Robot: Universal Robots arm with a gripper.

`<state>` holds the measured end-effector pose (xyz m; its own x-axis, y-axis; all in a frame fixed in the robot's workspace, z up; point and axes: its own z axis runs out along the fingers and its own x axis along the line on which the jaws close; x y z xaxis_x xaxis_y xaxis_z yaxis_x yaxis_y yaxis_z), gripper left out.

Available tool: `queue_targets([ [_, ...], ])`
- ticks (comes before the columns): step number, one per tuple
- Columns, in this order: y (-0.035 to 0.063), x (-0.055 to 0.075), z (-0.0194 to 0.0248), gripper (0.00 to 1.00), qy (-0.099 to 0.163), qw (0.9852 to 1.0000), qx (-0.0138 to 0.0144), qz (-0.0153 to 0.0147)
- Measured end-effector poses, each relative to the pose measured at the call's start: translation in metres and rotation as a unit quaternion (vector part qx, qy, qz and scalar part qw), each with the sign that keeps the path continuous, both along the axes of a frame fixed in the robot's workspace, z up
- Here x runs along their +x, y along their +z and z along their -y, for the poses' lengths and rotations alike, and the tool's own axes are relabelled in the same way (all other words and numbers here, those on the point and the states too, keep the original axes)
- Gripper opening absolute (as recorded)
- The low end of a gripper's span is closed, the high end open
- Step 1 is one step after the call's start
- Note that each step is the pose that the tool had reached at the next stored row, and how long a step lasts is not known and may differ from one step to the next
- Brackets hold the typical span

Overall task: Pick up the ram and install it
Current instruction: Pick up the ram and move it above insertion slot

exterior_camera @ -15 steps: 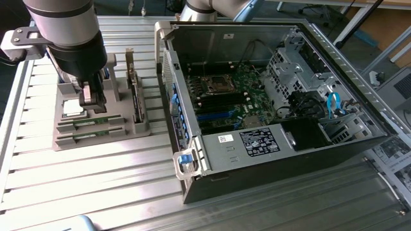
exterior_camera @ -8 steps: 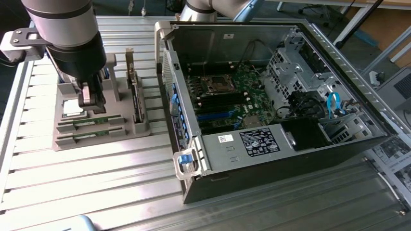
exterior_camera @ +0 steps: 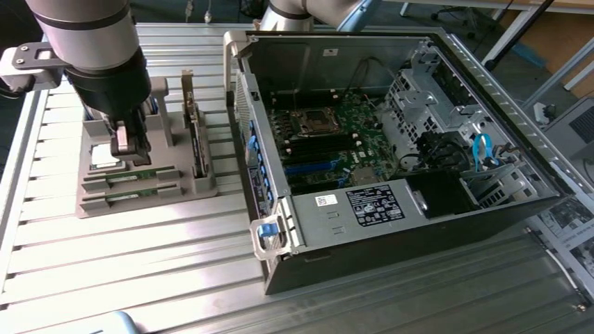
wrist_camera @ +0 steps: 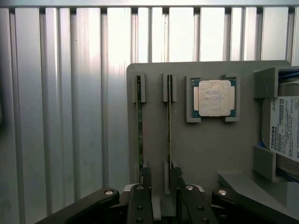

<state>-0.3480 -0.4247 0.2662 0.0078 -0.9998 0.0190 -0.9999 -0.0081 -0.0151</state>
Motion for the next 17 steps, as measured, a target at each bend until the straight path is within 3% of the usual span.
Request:
queue_targets([
  [17,-0.0081,-0.0036,0.0001,0.30,0.000,1.0000,0.0000,0.0000],
])
